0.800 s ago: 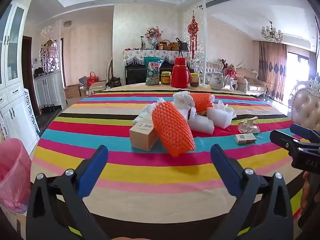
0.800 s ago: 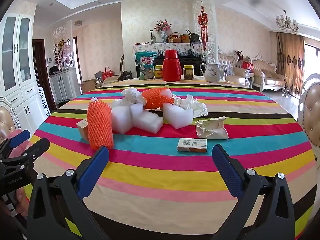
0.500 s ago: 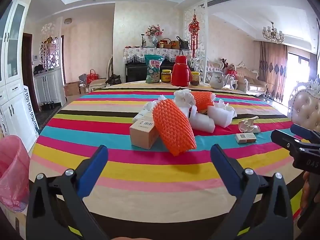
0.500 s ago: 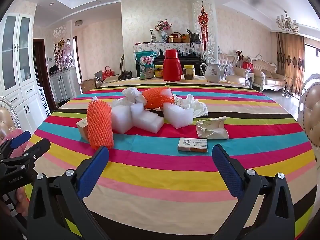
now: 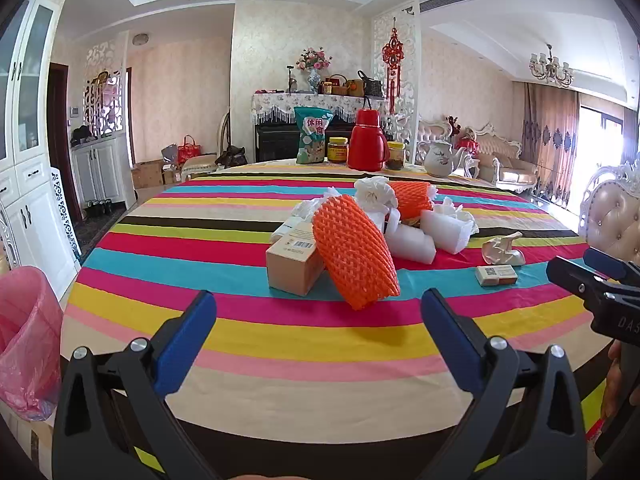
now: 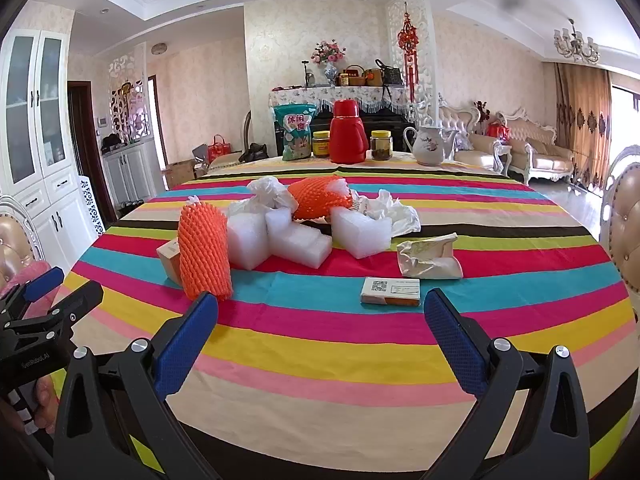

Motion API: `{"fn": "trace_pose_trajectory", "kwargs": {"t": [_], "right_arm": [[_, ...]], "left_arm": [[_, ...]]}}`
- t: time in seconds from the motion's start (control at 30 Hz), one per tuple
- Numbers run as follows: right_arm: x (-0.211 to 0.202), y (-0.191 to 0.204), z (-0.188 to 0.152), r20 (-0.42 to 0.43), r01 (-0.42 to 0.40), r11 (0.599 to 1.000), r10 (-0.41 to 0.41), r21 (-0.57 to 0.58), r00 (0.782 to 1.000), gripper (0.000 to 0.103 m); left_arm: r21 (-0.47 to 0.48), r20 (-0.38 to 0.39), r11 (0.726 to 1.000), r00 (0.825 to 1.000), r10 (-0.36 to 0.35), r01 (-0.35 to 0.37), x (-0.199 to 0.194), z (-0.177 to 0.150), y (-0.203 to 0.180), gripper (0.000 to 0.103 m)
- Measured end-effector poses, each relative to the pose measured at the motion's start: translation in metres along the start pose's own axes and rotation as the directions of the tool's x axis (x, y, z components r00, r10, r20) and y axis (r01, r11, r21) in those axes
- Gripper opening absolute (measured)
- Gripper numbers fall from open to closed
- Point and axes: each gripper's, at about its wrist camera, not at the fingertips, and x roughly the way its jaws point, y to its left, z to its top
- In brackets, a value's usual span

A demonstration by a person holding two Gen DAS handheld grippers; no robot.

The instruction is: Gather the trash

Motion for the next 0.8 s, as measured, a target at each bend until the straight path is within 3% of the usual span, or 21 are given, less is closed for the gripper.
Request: {"fn": "trace_pose_trajectory", "kwargs": {"t": [0.8], "right_arm": [[-0.003,-0.0043,0.0027,0.008,-0.007,1.0,0.007,0.014,1.0,0.097]], "left_arm": [[-0.001,-0.001,1.0,1.0,0.0,0.0,-0.0002,-0.0005,-0.0015,0.099]]}}
